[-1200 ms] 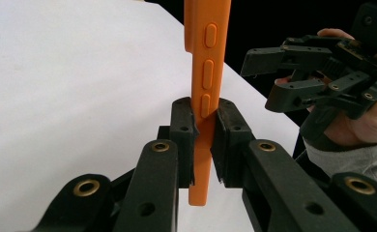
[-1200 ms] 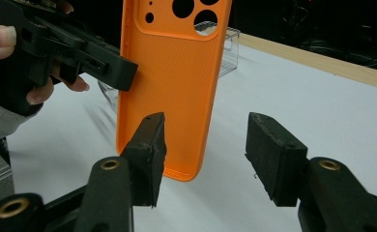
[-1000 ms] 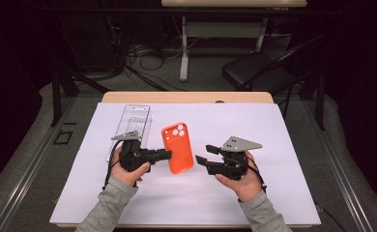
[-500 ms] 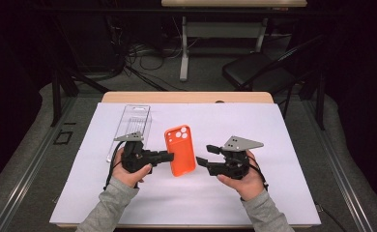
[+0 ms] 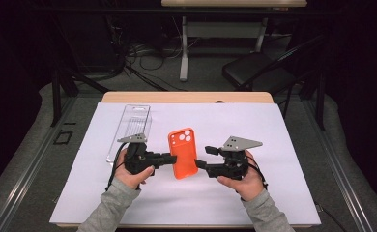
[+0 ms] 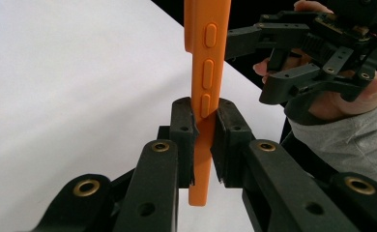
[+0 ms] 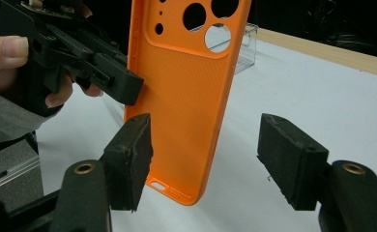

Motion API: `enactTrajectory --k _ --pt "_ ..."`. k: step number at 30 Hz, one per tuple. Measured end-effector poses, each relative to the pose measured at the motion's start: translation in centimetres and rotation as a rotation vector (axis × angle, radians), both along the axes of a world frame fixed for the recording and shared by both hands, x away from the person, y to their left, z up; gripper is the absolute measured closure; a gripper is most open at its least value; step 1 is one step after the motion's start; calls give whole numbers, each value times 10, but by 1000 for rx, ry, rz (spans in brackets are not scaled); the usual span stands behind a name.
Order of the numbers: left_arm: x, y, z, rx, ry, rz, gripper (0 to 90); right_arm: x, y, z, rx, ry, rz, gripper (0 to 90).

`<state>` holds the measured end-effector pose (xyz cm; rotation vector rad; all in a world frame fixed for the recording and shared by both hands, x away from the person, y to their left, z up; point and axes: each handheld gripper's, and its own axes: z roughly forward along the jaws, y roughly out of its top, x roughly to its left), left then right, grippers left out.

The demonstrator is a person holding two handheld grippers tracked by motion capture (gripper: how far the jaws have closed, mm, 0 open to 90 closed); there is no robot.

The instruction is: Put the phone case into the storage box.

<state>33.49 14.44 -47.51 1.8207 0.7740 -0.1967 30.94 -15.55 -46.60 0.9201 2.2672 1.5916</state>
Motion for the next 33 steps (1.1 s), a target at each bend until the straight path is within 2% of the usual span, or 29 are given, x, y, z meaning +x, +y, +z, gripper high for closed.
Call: enactTrajectory --k 7,17,33 --pt "-1 -3 -1 5 -4 -18 803 1 -2 0 -3 15 11 408" --pt "-2 -8 -2 9 -4 -48 804 4 -7 -1 14 66 34 481" --pt "-5 -14 -4 2 0 -91 803 7 -12 -3 31 105 40 580"
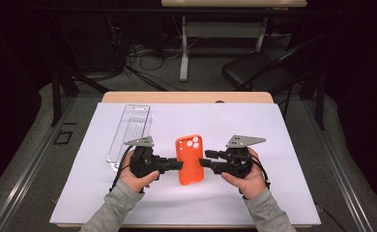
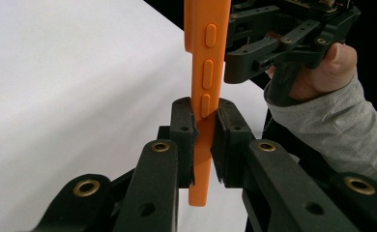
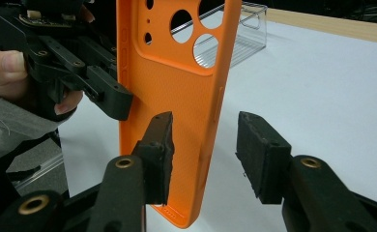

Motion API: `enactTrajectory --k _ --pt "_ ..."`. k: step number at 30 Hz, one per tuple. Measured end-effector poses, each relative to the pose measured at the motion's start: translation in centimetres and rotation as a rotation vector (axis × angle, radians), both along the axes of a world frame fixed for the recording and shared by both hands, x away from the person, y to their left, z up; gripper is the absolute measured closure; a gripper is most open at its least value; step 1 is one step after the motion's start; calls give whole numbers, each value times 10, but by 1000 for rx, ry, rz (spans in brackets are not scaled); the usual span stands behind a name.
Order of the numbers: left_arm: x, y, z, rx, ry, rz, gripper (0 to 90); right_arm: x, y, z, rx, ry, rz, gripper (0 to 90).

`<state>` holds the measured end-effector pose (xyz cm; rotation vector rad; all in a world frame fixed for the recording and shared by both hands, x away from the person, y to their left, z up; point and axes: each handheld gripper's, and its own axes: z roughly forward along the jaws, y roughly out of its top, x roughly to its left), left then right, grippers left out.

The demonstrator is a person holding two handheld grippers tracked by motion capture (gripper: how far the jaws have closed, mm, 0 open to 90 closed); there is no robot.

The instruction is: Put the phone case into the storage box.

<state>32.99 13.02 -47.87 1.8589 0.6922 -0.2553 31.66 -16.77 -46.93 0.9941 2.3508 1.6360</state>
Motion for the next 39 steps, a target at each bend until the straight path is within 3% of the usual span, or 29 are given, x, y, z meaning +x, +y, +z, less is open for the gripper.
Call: enactTrajectory --k 39 --pt "-4 -7 -1 6 -6 -36 803 1 -1 -2 -2 28 23 771"
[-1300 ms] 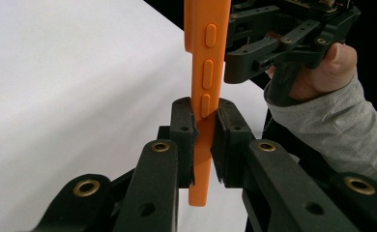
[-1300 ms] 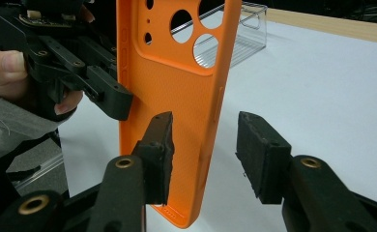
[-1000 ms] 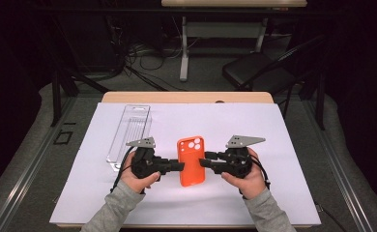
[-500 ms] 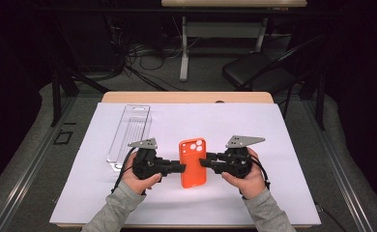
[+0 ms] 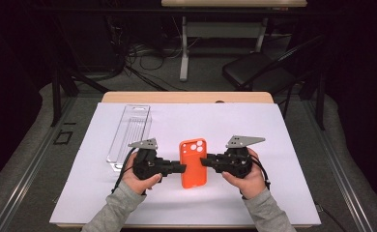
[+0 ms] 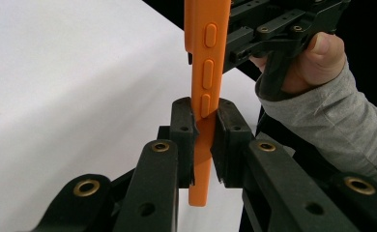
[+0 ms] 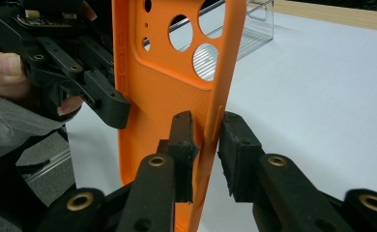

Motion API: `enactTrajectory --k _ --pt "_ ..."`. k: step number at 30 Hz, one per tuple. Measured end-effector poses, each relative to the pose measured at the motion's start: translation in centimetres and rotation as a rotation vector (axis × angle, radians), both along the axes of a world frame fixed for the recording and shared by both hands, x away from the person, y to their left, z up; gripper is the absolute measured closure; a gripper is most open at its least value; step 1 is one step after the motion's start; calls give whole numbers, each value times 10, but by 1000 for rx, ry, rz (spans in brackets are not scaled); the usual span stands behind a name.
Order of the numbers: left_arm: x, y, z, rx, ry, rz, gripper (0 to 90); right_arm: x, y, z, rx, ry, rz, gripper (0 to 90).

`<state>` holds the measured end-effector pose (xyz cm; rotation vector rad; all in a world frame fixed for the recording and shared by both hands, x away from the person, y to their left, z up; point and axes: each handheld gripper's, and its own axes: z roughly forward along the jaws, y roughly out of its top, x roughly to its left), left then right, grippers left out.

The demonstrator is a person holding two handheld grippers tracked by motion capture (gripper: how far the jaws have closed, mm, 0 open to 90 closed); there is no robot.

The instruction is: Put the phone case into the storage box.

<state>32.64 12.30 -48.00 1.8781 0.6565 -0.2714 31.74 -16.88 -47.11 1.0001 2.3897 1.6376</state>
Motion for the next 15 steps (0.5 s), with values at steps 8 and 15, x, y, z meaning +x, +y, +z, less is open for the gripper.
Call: enactTrajectory --k 8,15 --pt "0 0 0 2 0 1 804 1 -1 -1 2 -3 -2 793" --pt "0 0 0 3 0 4 804 1 -2 -1 1 -3 4 807"
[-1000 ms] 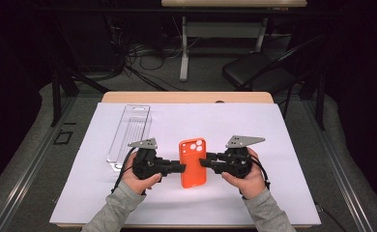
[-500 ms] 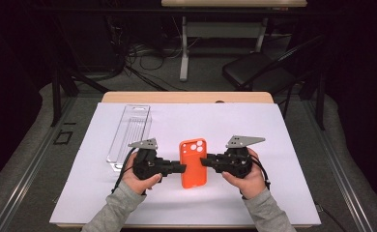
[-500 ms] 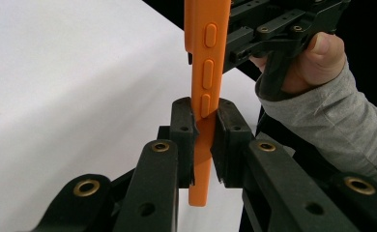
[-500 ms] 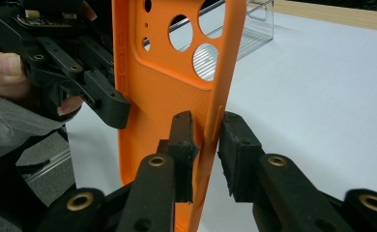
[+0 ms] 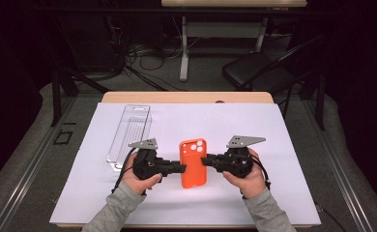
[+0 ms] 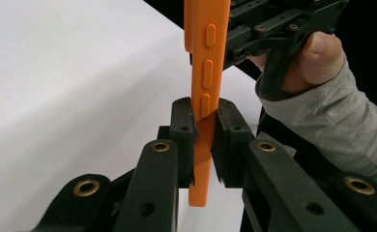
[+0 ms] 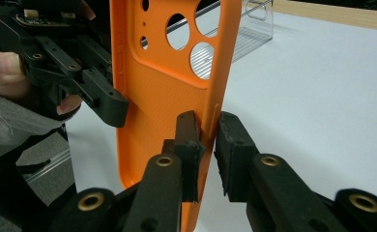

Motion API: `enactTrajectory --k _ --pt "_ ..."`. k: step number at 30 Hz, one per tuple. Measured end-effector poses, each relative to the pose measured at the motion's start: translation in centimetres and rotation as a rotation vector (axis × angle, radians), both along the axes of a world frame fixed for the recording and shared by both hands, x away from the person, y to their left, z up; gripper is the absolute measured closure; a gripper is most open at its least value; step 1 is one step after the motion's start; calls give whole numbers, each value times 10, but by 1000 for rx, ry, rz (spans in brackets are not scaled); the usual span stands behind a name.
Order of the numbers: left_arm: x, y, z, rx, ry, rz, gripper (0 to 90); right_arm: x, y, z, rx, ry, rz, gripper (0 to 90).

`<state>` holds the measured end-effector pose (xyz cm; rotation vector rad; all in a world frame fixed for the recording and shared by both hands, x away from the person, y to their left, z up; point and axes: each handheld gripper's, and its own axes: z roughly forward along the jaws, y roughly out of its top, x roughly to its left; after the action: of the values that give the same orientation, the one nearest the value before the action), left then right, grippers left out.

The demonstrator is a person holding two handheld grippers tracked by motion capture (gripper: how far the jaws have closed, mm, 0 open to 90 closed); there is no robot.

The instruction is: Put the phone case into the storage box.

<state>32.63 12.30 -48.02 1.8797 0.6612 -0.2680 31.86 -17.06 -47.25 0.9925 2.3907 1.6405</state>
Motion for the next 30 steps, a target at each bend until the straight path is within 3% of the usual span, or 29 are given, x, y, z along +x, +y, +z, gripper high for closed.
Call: enactTrajectory --k 30 --pt "-1 0 0 3 -3 -1 803 2 -3 -1 30 16 12 827"
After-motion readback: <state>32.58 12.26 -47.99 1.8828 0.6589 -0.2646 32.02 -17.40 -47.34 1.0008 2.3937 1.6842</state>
